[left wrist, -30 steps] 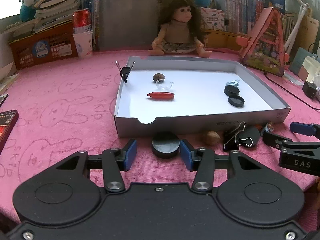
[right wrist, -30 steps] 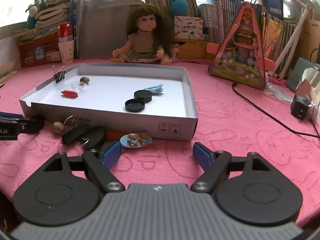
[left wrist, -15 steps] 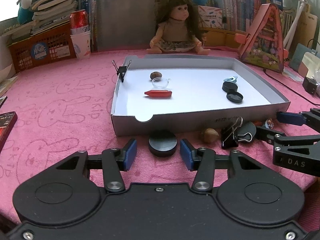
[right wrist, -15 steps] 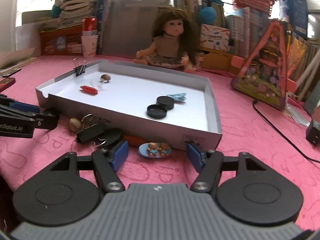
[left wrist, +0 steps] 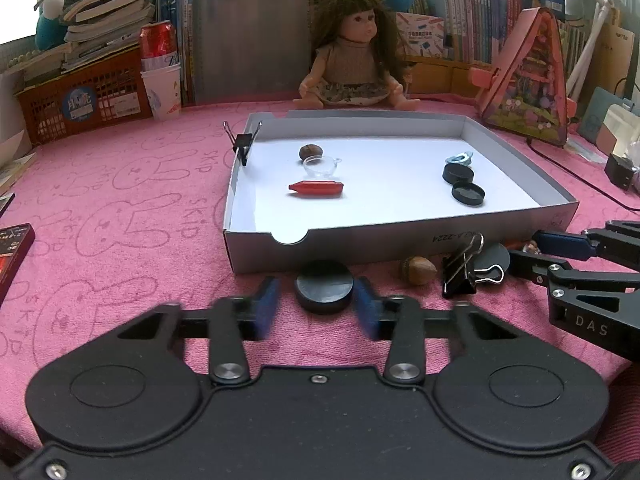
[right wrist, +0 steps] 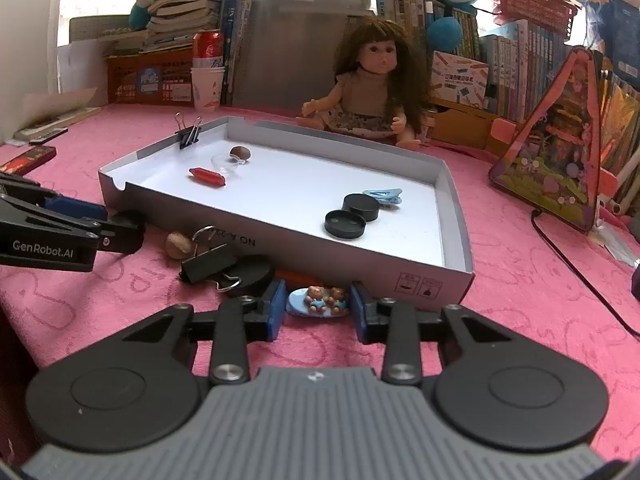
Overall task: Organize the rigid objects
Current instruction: 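Close the left tool on the black lid while the right tool grips the blue dish, then carry the black lid with the left tool while the right tool carries the blue dish over the tray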
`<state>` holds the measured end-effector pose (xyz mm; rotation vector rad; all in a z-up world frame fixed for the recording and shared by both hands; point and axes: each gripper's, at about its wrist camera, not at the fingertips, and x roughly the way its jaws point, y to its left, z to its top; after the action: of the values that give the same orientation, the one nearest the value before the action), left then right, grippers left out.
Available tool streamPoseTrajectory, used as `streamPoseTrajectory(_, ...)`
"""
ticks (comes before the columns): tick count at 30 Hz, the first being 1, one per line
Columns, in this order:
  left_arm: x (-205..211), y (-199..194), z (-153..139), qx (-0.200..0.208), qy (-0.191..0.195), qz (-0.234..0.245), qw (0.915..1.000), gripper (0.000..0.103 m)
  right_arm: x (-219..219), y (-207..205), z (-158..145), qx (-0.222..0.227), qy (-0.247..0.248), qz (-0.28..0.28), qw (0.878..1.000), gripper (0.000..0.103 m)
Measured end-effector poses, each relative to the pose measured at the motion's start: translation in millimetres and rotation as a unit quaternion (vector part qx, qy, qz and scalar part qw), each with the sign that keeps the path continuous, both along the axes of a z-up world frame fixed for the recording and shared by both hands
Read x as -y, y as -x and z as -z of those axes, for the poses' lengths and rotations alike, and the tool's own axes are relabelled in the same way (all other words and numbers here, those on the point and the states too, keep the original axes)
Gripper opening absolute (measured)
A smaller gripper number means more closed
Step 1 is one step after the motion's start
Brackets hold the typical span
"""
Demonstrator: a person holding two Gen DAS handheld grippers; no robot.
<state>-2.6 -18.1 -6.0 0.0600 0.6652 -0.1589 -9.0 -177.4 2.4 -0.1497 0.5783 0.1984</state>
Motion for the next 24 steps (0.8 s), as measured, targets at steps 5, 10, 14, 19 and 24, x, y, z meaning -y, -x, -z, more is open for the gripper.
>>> streamPoseTrajectory(5,1.2,4.1,-3.9,0.0,0.0,0.013,0.9999,0.029,1.9,3.2,-3.4,-0.002,-0.006,0.015,1.0,0.039)
streamPoseTrajectory(10,2.4,10.4,-14.6,0.014,0.005,0.019,0.9997,0.029,6.9,5.2,-10.3,0.002,-0.011,0.03,0.999,0.039)
streamPoseTrajectory(14,1.8,14.3,-27.8,0.027,0.013,0.028,0.9992,0.029,10.5,8.3,-20.7,0.012,-0.016,0.039,0.999,0.039)
streamPoseTrajectory(19,1.9,9.7,-44.7,0.041,0.026,0.034,0.9982,0.029,15.4,5.3,-34.2,0.02,-0.028,0.046,0.998,0.038)
streamPoseTrajectory(24,-0.7,-9.4,-56.5,0.045,0.037,0.028,0.9979,0.029,20.6,-5.3,-44.6,0.03,-0.033,0.06,0.997,0.038)
